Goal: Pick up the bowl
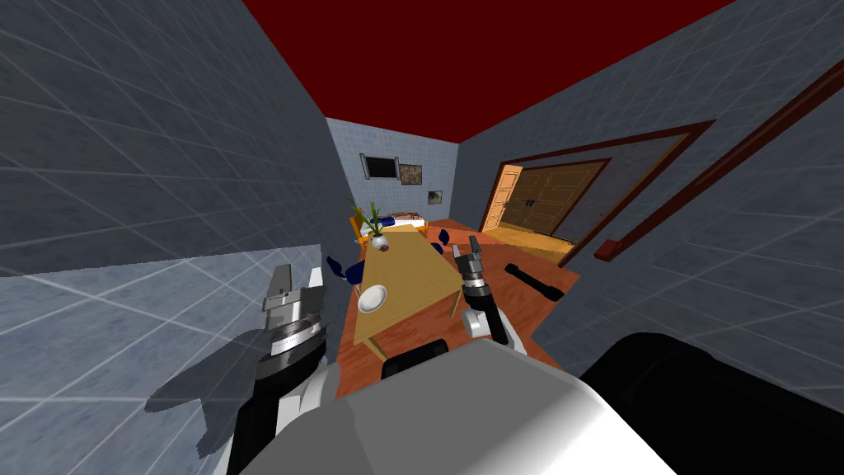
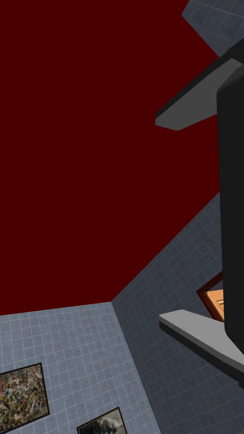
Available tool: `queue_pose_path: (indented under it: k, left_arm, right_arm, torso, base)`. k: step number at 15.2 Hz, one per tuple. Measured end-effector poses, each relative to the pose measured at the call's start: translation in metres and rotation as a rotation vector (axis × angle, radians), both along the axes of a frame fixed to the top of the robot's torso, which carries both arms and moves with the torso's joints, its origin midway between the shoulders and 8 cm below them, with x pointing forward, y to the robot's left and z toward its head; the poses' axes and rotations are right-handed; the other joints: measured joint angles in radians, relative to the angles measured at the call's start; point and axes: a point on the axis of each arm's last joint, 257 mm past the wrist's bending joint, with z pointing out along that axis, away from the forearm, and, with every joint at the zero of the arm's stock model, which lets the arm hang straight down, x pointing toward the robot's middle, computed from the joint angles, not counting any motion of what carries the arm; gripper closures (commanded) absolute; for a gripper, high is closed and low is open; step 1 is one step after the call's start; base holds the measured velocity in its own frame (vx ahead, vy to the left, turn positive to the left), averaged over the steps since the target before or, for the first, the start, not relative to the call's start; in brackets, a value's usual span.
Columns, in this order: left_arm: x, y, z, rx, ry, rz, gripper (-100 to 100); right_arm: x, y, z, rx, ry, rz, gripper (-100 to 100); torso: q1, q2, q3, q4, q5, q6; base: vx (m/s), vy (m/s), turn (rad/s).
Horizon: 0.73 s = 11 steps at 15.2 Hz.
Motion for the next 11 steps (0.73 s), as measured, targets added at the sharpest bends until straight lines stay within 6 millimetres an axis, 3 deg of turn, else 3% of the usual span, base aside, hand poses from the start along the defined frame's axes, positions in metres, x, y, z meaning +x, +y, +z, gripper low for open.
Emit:
queue_pose_path:
  k: [5,11]
  left_arm:
    - [0.013,-0.009,-0.016,0.069,0.060,-0.045,-100]
    - [0.046,-0.009,-0.060,0.131,0.206,-0.081,-100]
  right_arm:
    - [0.000,0.000,0.000,0.000,0.000,0.000,0]
    - [0.000,0.000,0.000,0.000,0.000,0.000,0]
  torso:
    - [0.001,0.000,0.000,0.000,0.000,0.000]
    - [0.001,0.000,0.000,0.000,0.000,0.000]
  base:
    - [-0.001,0.006,-0.022]
    - [-0.004,0.012,-0.035]
